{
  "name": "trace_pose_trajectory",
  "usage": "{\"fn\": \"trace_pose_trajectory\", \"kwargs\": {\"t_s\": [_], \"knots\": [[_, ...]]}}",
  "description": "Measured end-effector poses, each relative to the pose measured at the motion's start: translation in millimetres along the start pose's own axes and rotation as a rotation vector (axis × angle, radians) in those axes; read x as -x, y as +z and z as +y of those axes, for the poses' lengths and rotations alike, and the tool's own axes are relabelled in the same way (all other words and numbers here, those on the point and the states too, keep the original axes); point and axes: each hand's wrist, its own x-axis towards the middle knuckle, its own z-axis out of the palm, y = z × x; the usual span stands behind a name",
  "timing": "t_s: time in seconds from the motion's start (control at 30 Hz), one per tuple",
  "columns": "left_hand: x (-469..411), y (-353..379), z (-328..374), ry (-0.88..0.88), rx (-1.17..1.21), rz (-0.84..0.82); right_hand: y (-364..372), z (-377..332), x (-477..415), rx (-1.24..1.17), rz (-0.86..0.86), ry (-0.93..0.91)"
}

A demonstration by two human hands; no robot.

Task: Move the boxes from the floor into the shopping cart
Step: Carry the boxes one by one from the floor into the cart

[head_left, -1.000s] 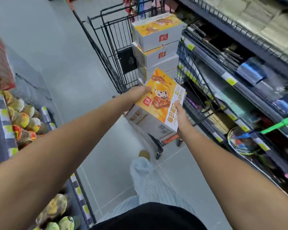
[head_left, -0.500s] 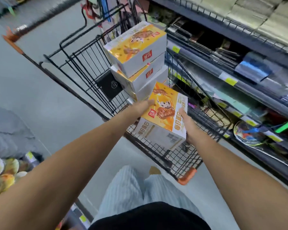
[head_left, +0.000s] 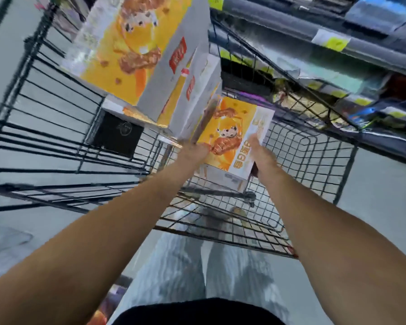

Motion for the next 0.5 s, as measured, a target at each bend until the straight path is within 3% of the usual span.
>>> {"fn": "trace_pose_trajectory", "kwargs": {"t_s": [0.1,0.2,0.3,0.5], "knots": [[-12,6,1,-0.167,0.120,-0.093,8,-2,-12,-0.024,0.036,-0.024],[-27,9,-4,-0.289,0.208,-0.152,10,-7,-26,-0.072,-0.055,-0.013],[-40,11,-12,-0.281,0.240,-0.198,15,-18,-14,-0.131,-0.097,0.020],[-48,12,-5,-0.260,0.279,-0.141,23,-31,4,-0.257,-0.155,-0.022]]}}
